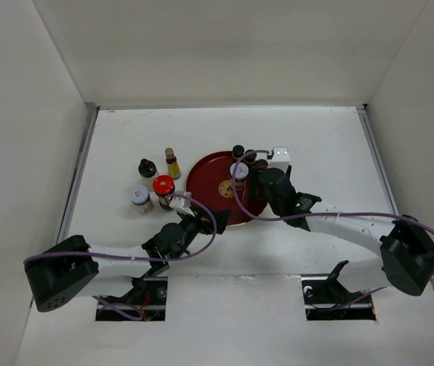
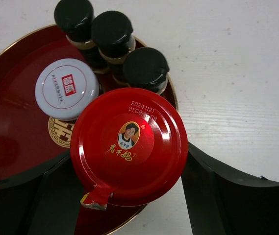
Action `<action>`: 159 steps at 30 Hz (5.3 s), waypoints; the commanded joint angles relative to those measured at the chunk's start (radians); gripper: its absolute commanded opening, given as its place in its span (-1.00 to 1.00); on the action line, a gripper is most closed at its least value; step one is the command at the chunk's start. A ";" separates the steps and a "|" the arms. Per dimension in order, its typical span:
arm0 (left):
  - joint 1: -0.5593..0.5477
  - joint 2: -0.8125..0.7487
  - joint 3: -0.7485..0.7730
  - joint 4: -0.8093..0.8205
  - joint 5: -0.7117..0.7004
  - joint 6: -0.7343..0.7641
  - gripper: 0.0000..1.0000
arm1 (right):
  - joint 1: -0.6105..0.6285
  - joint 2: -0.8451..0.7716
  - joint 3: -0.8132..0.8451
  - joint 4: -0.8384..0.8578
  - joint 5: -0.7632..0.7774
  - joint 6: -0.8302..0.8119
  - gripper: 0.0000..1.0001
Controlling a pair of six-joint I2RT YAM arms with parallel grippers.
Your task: Organize the condiment bottles
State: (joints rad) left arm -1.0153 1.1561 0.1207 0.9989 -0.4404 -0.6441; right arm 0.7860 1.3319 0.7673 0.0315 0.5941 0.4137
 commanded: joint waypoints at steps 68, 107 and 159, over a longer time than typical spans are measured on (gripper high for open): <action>0.614 0.270 0.921 -1.073 -0.055 0.215 -0.03 | 0.057 -0.123 -0.149 0.378 -0.139 0.048 0.43; 0.361 0.280 1.197 -1.057 -0.160 0.350 -0.68 | -0.018 -0.192 -0.217 0.416 -0.099 0.079 0.48; 0.337 0.630 1.200 -0.864 -0.030 0.345 -0.04 | -0.113 -0.275 -0.269 0.412 -0.082 0.134 0.76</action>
State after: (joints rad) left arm -0.6701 1.8111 1.3216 0.0715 -0.4473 -0.3145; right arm 0.6624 1.0645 0.4694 0.4015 0.5083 0.5541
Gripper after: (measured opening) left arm 0.474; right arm 0.878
